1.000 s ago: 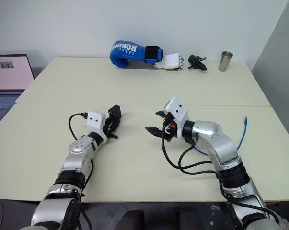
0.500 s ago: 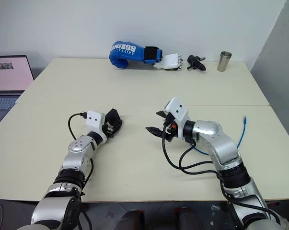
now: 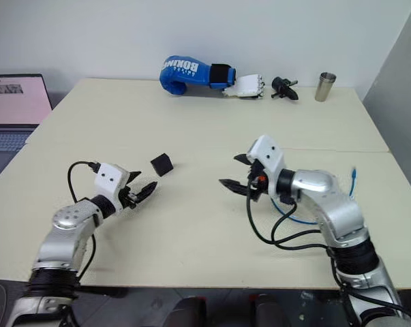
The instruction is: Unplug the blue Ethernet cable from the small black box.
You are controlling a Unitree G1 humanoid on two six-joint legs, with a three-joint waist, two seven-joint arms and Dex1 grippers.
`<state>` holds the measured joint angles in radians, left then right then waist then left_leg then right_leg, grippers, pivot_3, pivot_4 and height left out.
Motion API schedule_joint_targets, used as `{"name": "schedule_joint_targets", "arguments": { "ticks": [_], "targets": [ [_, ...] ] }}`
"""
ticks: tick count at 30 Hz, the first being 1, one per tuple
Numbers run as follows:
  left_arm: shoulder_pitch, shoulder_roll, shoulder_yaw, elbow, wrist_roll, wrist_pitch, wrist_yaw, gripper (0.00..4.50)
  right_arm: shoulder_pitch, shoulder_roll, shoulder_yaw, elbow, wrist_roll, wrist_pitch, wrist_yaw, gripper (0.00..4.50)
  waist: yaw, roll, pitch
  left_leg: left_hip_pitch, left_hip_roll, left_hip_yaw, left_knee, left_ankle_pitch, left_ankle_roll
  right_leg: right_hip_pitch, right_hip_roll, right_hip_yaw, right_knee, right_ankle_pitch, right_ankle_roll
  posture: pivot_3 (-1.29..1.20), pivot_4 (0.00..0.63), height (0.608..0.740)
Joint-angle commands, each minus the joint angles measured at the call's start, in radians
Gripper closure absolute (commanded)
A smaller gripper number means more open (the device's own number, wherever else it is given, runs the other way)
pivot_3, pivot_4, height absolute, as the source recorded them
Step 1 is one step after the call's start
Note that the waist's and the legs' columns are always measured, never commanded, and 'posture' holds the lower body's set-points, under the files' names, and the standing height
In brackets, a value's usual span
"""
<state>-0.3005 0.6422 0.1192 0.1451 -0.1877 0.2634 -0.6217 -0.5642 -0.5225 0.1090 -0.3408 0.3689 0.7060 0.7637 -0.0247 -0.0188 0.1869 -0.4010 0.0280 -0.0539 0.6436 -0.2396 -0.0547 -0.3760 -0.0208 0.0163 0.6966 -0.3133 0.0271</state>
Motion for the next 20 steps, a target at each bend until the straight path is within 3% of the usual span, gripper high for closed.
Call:
{"name": "schedule_joint_targets", "arguments": {
  "ticks": [1, 5, 8, 11, 15, 20],
  "targets": [
    [-0.009, 0.064, 0.048, -0.114, -0.075, 0.088, -0.080, 1.42, 0.007, -0.057, -0.073, -0.050, 0.042, 0.012, 0.024, 0.71, -0.003, 0.000, 0.000, 0.000, 0.000, 0.000, 0.000, 0.000, 0.000, 0.000, 0.000, 0.000, 0.000, 0.000, 0.000, 0.00, 0.150, 0.740],
    [-0.011, 0.181, 0.064, -0.159, -0.129, 0.139, -0.226, 1.42, 0.025, -0.135, -0.124, -0.055, 0.074, -0.012, 0.083, 0.71, -0.006, -0.001, 0.000, 0.000, 0.001, 0.000, -0.001, 0.000, 0.000, -0.001, 0.002, 0.000, 0.000, 0.000, 0.000, 0.00, 0.150, 0.740],
    [-0.036, 0.310, 0.088, -0.113, -0.177, 0.166, -0.380, 1.42, 0.058, -0.207, -0.175, -0.058, 0.119, -0.063, 0.180, 0.71, -0.007, 0.000, 0.001, 0.000, 0.001, 0.001, -0.003, 0.000, 0.000, -0.002, 0.002, 0.001, 0.000, -0.001, -0.001, 0.00, 0.150, 0.740],
    [-0.053, 0.378, 0.099, -0.080, -0.192, 0.152, -0.460, 1.42, 0.087, -0.269, -0.195, -0.055, 0.154, -0.077, 0.257, 0.71, -0.008, 0.000, 0.002, 0.000, 0.001, 0.002, -0.004, 0.000, 0.000, -0.003, 0.002, 0.001, -0.001, -0.001, -0.001, 0.00, 0.150, 0.740],
    [-0.061, 0.423, 0.118, -0.074, -0.219, 0.157, -0.536, 1.42, 0.086, -0.333, -0.220, -0.028, 0.195, -0.057, 0.313, 0.71, -0.007, 0.000, 0.002, 0.000, 0.002, 0.002, -0.004, 0.000, 0.000, -0.003, 0.002, 0.001, -0.001, -0.001, -0.001, 0.00, 0.150, 0.740],
    [-0.062, 0.411, 0.117, -0.076, -0.230, 0.144, -0.557, 1.42, 0.068, -0.354, -0.219, 0.003, 0.199, -0.056, 0.315, 0.71, -0.007, 0.000, 0.002, 0.000, 0.002, 0.002, -0.004, 0.000, 0.000, -0.003, 0.002, 0.001, -0.001, -0.001, -0.001, 0.00, 0.150, 0.740]
  ]
}}
